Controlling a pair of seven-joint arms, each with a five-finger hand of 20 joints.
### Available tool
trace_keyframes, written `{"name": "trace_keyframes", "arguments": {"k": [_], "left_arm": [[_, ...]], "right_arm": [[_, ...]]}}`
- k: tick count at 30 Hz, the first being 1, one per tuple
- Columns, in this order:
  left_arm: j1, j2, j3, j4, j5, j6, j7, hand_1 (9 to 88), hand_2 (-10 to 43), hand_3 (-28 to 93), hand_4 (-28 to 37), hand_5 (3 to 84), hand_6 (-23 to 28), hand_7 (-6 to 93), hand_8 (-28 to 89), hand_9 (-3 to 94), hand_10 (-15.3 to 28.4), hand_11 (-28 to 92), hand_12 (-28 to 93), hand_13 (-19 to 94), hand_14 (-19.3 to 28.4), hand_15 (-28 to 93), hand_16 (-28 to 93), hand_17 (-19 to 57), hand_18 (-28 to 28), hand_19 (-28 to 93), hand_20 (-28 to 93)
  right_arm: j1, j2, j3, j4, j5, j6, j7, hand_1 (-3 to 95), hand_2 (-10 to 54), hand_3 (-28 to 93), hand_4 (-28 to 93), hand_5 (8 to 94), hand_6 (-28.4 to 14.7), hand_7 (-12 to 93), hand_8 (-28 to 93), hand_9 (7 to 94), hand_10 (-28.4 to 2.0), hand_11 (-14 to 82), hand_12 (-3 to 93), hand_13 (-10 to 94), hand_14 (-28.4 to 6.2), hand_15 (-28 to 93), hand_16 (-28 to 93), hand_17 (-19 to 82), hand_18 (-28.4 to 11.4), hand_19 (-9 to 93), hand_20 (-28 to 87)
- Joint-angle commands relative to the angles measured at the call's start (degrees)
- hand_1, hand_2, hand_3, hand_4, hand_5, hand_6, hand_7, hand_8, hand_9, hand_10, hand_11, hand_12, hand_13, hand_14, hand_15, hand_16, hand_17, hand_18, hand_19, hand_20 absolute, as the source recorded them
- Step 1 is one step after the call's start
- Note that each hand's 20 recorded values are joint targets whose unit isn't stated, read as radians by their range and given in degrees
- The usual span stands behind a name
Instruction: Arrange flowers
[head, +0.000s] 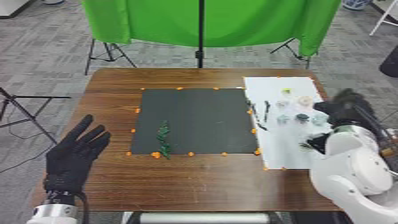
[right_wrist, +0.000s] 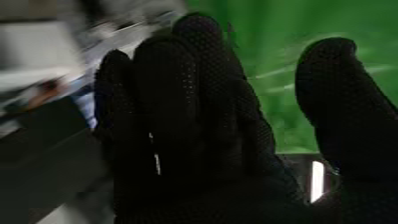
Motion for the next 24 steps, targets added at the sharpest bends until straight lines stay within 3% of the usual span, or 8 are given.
{"name": "trace_keyframes", "arguments": {"k": [1, 3, 10, 14, 15, 24], "left_arm": [[0.37, -0.25, -0.08, 0.11, 0.37, -0.14, -0.6, 22.3, 4.9, 82, -25.2, 36.1, 8.0, 11.5, -10, 34.9, 20.5, 21, 10, 23, 28.4, 48, -8, -11.1, 27.8, 56, 1], [0.39, 0.11, 0.15, 0.14, 0.04, 0.14, -0.26, 22.3, 4.9, 82, -25.1, 36.0, 8.0, 11.5, -10, 34.9, 20.5, 21, 10, 23, 28.4, 48, -8, -11.1, 27.8, 56, 1], [0.3, -0.89, -0.41, -0.05, 0.68, -0.15, -1.68, 22.4, 4.9, 82, -25.0, 36.0, 7.9, 11.5, -10, 34.9, 20.5, 21, 10, 23, 28.4, 48, -8, -11.1, 27.8, 56, 1], [0.74, -1.29, -0.64, -0.1, 0.93, -0.35, -1.64, 22.5, 5.0, 82, -24.9, 36.1, 8.1, 11.5, -10, 34.9, 20.5, 21, 10, 23, 28.4, 48, -8, -11.1, 27.8, 56, 1], [0.64, -1.68, -0.85, -0.05, 1.29, -0.59, -2.28, 22.5, 4.9, 82, -24.8, 36.2, 8.1, 11.5, -10, 34.9, 20.5, 21, 10, 23, 28.4, 48, -8, -11.1, 27.8, 56, 1], [-0.12, -2.88, -0.94, 0.1, 1.89, -1.2, -3.43, 22.5, 4.8, 82, -24.7, 36.1, 8.1, 11.5, -10, 34.9, 20.5, 21, 10, 23, 28.4, 48, -8, -11.1, 27.8, 56, 1]], "right_arm": [[-8.52, 1.69, 3.16, 1.5, 0.27, -6.83, 0.42, 35.5, -4.9, 72, -23, 64.0, -8.4, 12, -11, 76.0, -18.3, 37.2, 17.4, 74, -13.6, 66, 14, 46, -23.3, 93, 0], [-8.93, 1.85, 3.11, 2.36, 1.45, -8.67, 0.06, 35.9, -5.3, 72, -23, 63.5, -8.4, 12, -11, 75.4, -18.3, 37.1, 17.4, 73, -13.8, 67, 14, 46, -23.3, 93, 0], [-10.65, 2.35, 3.16, 4.47, 2.25, -9.55, -0.97, 36.9, -6.7, 72, -23, 62.0, -7.8, 12, -10, 74.0, -18.0, 37.1, 17.2, 72, -13.9, 67, 14, 44, -23.6, 93, -2], [-9.22, 2.63, 1.04, 5.81, 1.97, -9.87, -1.14, 37.8, -7.3, 72, -23, 61.9, -7.5, 12, -10, 73.7, -18.0, 37.2, 17.1, 72, -13.8, 67, 14, 44, -23.4, 93, -2], [-8.93, 2.29, 0.75, 6.28, 2.15, -10.48, -1.13, 38.1, -7.4, 72, -23, 62.0, -7.4, 12, -10, 73.7, -17.9, 37.2, 17.0, 72, -13.7, 67, 14, 44, -23.3, 93, -2], [-1.66, 3.29, -9.19, 11.6, -2.25, -10.51, -1.17, 42.9, -8.4, 72, -25, 69.1, -4.5, 16, -10, 76.3, -16.3, 36.5, 16.8, 74, -11.7, 66, 14, 45, -22.0, 93, 0]]}}
